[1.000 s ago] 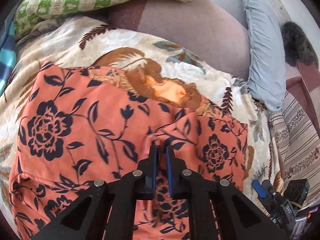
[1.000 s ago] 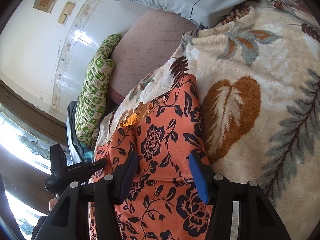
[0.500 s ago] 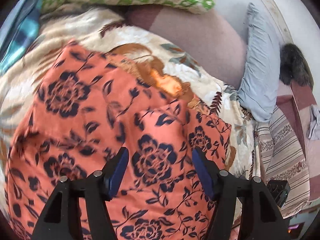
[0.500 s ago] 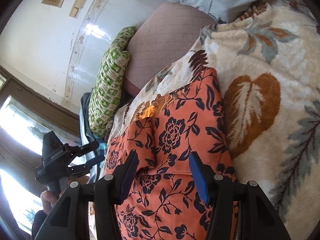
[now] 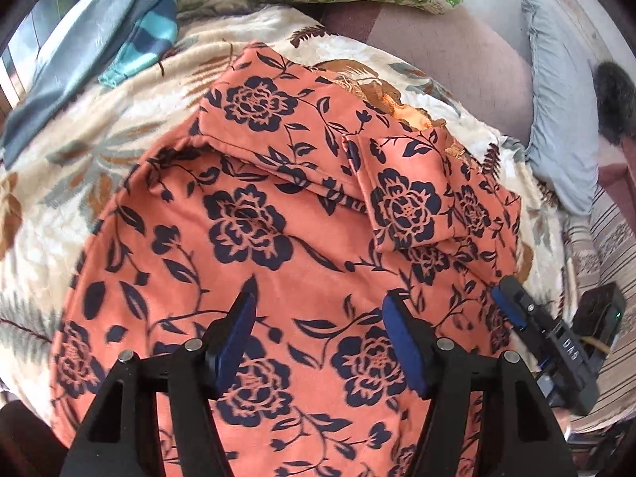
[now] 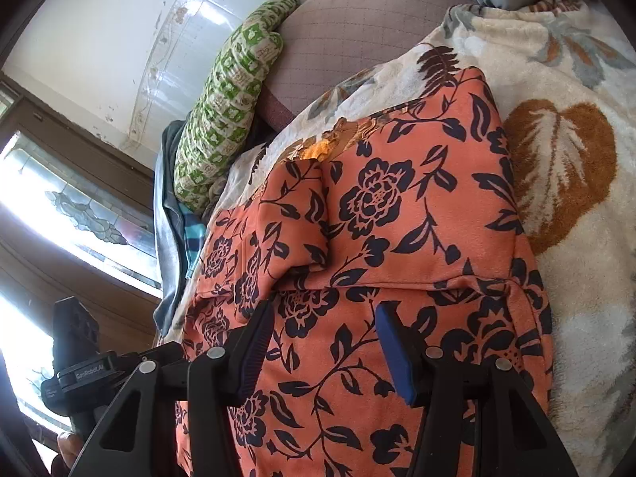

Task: Fold small clothes

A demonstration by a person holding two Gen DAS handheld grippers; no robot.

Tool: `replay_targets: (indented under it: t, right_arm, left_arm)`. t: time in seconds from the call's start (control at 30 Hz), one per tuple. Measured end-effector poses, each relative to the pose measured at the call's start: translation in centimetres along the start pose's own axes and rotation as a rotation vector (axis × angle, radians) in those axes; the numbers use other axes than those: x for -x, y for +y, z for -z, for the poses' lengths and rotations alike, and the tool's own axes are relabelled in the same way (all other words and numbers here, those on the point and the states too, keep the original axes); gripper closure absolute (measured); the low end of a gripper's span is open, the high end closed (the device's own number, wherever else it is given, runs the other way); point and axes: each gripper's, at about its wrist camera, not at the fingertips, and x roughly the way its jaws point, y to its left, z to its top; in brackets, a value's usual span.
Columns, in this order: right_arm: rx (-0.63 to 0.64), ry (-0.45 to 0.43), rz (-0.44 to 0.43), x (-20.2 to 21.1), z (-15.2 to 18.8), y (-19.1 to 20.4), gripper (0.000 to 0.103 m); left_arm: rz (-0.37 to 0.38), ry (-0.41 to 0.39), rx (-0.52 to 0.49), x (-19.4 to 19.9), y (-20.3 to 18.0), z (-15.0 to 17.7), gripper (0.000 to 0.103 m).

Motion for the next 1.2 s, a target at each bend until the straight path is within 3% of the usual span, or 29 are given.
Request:
replay_targets:
  t: [0.33,0.63,0.83,0.93,1.0,1.2]
  right_arm:
    - [0.174,0.014,0.037,-0.5,2.0,7.4,0.046]
    - [0.357,0.062,0.206,-1.5,7.9,13.5,0.046]
    - [0.448,0.110,0.318,-2.0,9.6,17.9,0.046]
    - [0.465,0.081,0.322,-2.3,8.9,20.7,0.041]
    - [0.486,0.062,0.329,-2.8,8.4,22.7,0.035]
    - [0.484,0.095,0.292,-4.5,8.5,26.9,0.035]
  left_arm:
    - [-0.302,-0.213,-0.171,8.5,5.3,0.8,0.030]
    - [-0.518,-0.345,-0.200,12.7,14.6,3.3,0.019]
    - [-0.468,-0.353,-0.101,11.6,19.7,3.9,0.017]
    - [-0.452,-0.325,-0.066,11.2,21.3,4.4,0.017]
    - [-0.450,-0.346,-0.053,12.0,22.0,4.8,0.017]
    - [-0.415,-0.418,-0.007,15.0,23.7,5.7,0.016]
